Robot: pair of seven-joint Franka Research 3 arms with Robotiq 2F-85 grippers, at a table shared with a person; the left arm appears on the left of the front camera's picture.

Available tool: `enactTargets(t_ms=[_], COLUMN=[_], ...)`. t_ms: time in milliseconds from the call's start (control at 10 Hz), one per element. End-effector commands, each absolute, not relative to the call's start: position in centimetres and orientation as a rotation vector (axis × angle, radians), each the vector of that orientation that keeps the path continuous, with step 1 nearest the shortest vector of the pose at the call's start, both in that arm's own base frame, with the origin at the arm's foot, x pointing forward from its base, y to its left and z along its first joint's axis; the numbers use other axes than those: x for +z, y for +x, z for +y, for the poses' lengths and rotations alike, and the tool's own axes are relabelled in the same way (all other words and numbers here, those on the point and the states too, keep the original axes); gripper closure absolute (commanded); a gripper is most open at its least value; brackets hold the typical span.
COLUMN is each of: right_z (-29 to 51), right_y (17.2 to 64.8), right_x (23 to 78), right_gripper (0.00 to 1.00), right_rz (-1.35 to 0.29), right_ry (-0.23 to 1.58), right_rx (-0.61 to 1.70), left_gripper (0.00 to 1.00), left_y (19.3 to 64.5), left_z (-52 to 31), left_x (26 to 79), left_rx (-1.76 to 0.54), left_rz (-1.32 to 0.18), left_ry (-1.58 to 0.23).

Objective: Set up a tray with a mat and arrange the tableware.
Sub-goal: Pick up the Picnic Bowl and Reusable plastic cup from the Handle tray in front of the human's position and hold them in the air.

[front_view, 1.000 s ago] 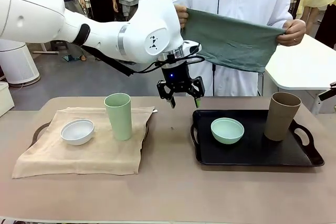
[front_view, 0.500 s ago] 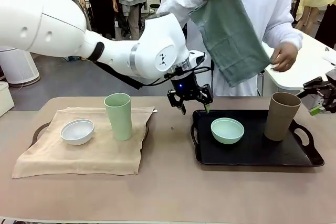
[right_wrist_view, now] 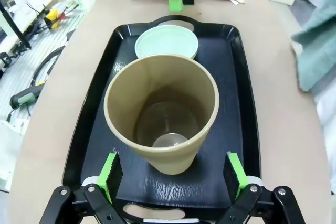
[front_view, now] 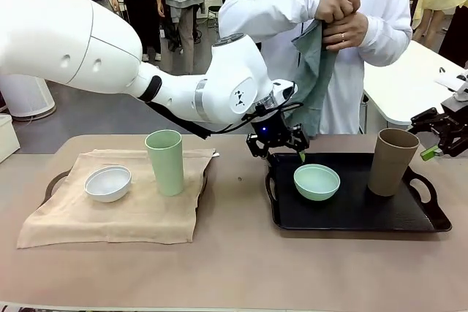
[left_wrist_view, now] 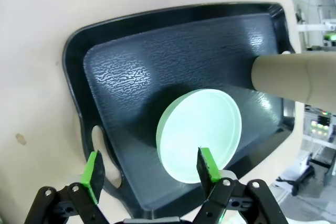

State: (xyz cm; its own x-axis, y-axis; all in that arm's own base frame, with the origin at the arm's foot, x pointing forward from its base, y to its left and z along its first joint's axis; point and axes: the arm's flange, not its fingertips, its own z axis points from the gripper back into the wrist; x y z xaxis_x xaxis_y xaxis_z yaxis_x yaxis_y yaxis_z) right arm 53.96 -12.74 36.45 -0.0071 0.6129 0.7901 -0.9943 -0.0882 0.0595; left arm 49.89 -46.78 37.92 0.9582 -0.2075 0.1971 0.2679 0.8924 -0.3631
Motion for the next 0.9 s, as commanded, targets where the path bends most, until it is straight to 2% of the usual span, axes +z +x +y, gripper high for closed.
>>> enactTargets(t_ms=[0,800], right_z=[-13.2,-9.0], right_y=[54.0,53.2], right_x=[36.5,33.9], right_gripper=[0.00,0.00], right_rz=[-0.654,-0.552], right_ry=[0.774,0.809], right_rx=[1.514,1.587], left_gripper=[0.09,0.09], left_y=[49.7,49.3], left_z=[-46.0,-52.8], left_x=[38.5,35.7], left_rx=[-0.270,-0.233], left_rz=[-0.165,-0.101], left_ry=[-0.380,-0.262])
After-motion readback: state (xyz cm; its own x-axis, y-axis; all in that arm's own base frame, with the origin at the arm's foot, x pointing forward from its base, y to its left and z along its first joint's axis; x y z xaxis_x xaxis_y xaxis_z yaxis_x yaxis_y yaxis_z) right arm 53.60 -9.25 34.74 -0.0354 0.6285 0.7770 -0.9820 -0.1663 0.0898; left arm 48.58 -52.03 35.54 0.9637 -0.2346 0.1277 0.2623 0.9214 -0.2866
